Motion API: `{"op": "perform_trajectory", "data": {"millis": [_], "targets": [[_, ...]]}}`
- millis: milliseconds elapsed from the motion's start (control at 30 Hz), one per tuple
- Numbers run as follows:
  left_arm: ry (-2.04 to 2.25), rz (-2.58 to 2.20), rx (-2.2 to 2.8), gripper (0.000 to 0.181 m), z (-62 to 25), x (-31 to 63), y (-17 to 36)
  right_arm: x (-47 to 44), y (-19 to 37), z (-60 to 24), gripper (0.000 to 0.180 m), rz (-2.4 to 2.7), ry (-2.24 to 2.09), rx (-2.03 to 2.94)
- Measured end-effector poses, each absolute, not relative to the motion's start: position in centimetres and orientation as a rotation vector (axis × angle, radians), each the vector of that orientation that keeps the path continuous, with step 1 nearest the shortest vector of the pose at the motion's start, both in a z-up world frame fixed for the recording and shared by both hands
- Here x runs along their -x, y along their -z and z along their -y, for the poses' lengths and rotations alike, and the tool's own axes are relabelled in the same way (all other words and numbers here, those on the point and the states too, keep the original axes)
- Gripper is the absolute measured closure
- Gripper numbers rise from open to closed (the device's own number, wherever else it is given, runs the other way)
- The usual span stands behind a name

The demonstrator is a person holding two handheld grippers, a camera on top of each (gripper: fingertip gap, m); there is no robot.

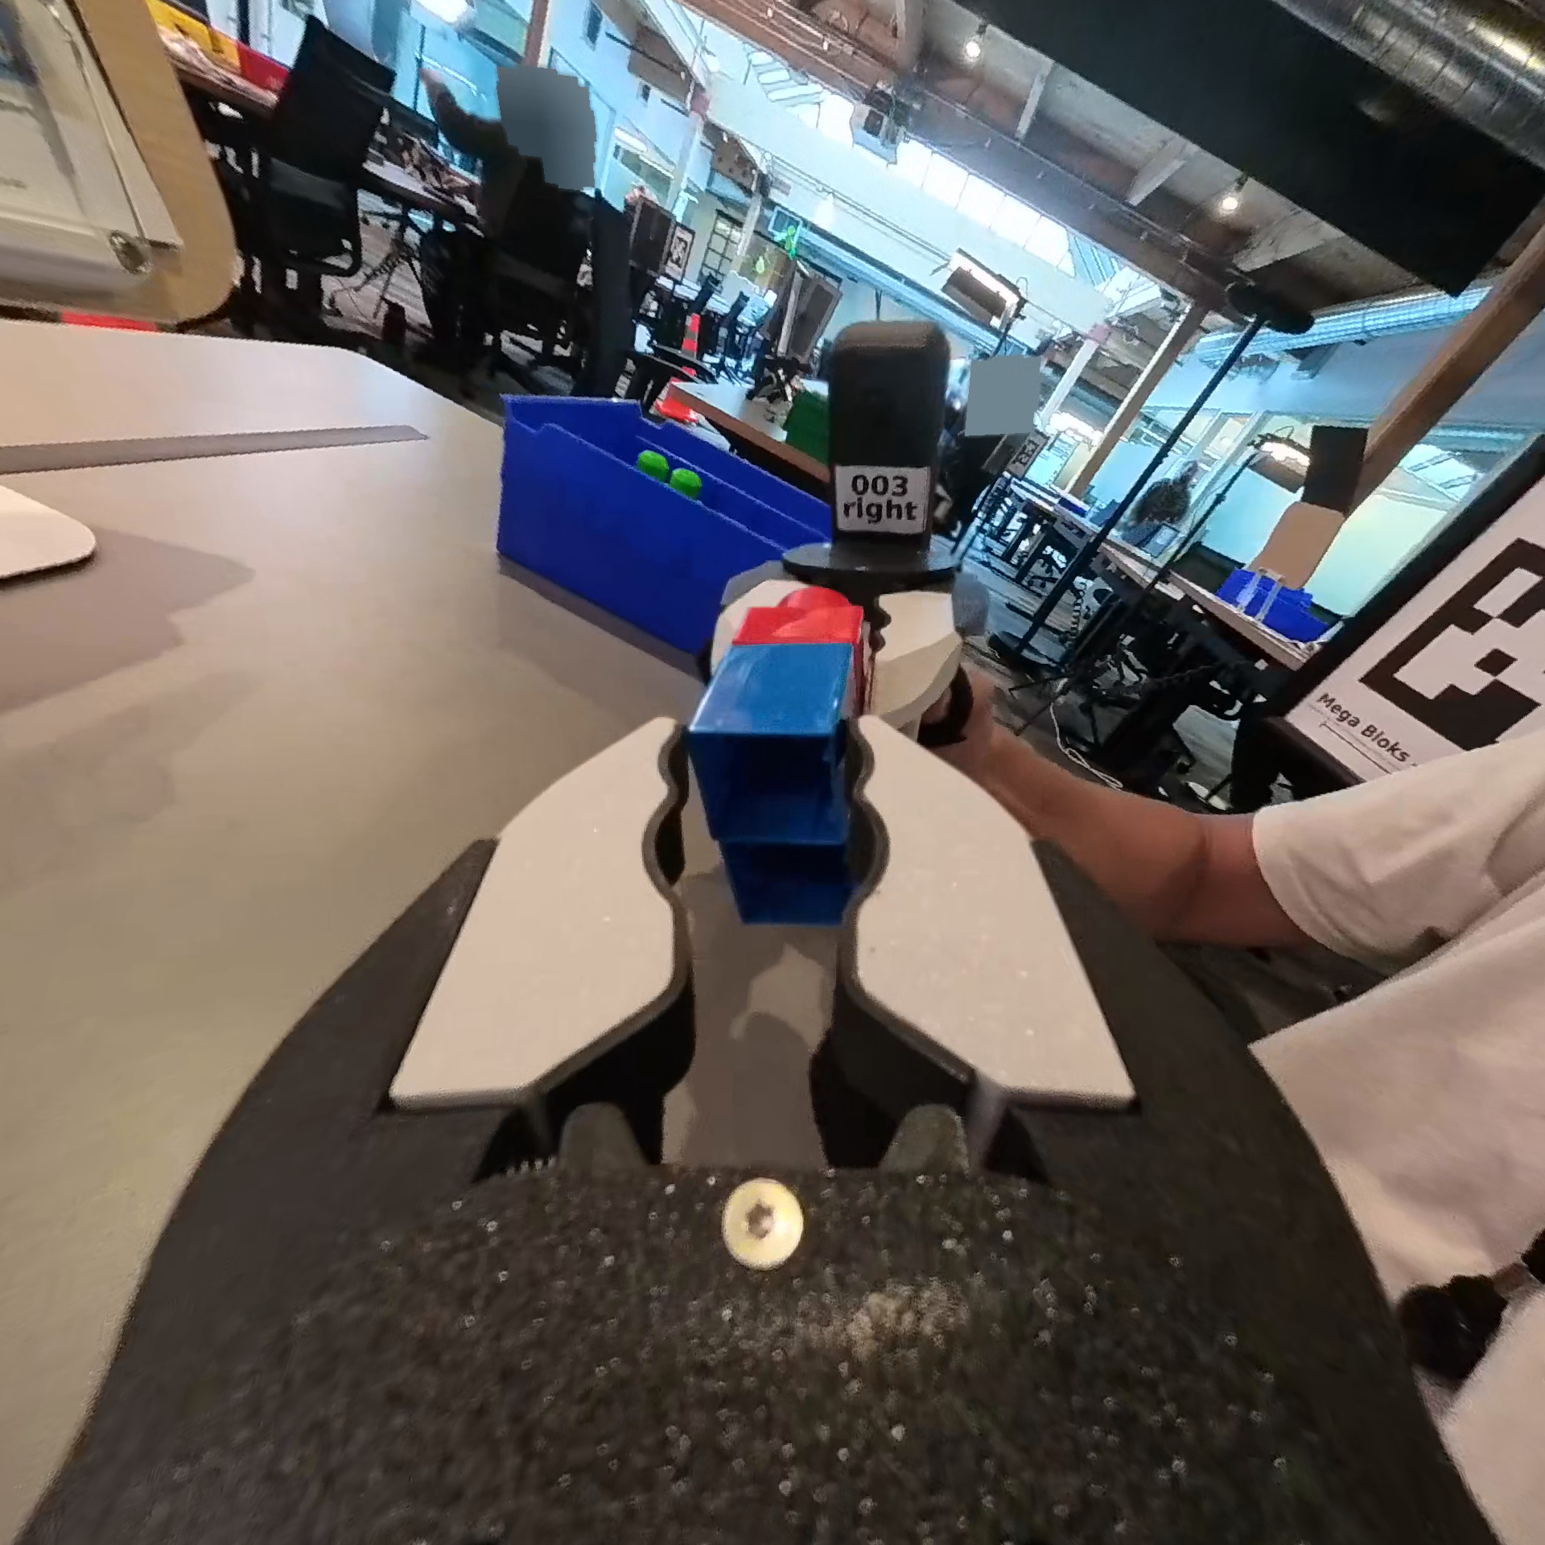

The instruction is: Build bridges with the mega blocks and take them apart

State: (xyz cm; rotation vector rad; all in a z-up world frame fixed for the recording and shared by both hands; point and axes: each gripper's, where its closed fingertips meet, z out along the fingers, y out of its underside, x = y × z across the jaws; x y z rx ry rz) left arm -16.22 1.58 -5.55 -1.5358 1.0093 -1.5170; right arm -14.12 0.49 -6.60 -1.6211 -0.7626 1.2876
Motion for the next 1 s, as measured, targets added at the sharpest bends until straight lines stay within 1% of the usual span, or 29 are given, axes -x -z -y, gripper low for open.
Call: {"op": "perform_trajectory", "data": {"millis": [500, 700, 733, 800, 833, 1000], "targets": [[1.502, -0.985, 1.513, 0.146, -1.5, 15.7, 5.9, 14.1, 7.3, -0.4, 0.146, 0.781, -1.304, 1.675], [1.587, -0.972, 1.516, 0.147, -1.7, 15.8, 5.3, 14.0, 6.6, -0.6, 0.145, 0.754, -1.340, 1.642], [1.620, -0.971, 1.517, 0.146, -1.6, 15.9, 5.2, 13.9, 6.6, -0.7, 0.145, 0.739, -1.337, 1.636], [1.666, -0.975, 1.541, 0.130, -1.5, 16.1, 5.5, 13.3, 6.1, -1.0, 0.145, 0.704, -1.336, 1.613], [1.670, -0.981, 1.559, 0.126, -1.5, 16.2, 5.8, 13.1, 5.7, -1.0, 0.145, 0.688, -1.358, 1.590], [1.627, -1.061, 1.596, 0.121, -0.6, 15.2, 7.2, 13.2, 5.5, -1.0, 0.145, 0.678, -1.342, 1.574]]}}
